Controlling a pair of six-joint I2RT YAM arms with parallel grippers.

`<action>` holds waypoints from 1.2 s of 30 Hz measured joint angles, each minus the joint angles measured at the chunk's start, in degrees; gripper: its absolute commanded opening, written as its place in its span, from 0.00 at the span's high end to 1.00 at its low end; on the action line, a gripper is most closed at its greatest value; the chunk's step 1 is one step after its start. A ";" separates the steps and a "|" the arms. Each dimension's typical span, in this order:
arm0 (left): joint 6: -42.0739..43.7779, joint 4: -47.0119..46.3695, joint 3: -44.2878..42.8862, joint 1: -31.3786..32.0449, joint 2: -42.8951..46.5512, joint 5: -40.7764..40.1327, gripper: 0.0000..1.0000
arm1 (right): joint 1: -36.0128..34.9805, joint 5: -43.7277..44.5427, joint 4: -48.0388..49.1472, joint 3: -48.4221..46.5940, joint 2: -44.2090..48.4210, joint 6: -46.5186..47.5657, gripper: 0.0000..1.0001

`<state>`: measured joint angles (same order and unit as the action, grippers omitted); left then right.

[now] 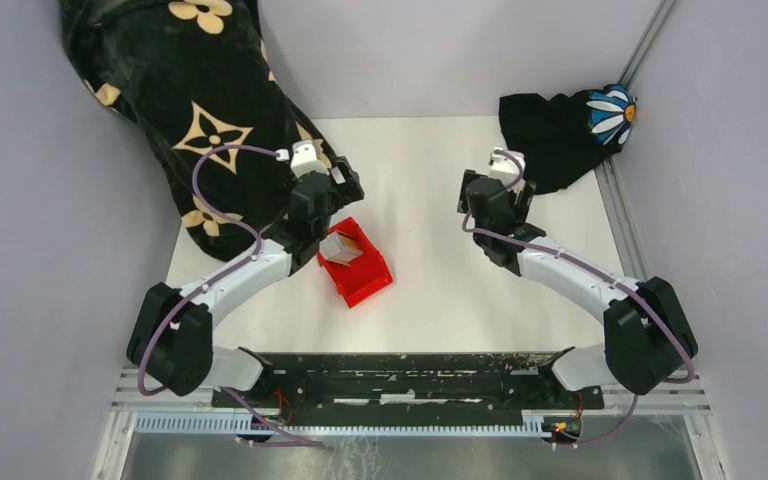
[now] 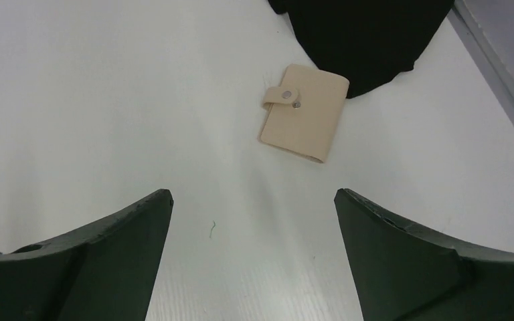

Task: Put the credit cards into the card holder
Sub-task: Move the card holder to the center of the board.

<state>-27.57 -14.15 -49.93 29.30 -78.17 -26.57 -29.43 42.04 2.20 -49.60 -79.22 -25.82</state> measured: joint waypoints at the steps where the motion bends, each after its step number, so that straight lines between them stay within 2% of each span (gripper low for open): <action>1: -0.44 0.83 -0.13 0.66 -0.66 -0.46 0.01 | -1.49 2.19 -0.13 -0.46 -0.68 1.86 0.00; 7: -0.52 2.21 -1.70 5.25 -3.61 -2.67 0.01 | -3.45 6.45 -1.49 -5.18 -2.71 7.19 0.09; 14: -0.52 3.34 -3.87 8.13 -6.69 -3.56 0.01 | -1.62 6.78 -8.07 -16.90 -10.58 5.81 0.11; 25: -1.88 6.45 -6.82 8.55 -13.11 -2.62 0.01 | 10.45 -2.03 -16.74 -20.26 -17.31 -2.95 0.15; 36: -2.01 6.84 -13.25 9.09 -21.11 2.08 0.02 | 14.49 -9.55 -19.43 -22.62 -24.39 -7.10 0.22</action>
<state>-29.58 -7.31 -63.18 38.39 -99.29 -24.49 -14.94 32.49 -17.23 -72.23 -103.61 -32.93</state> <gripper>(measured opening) 0.978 0.795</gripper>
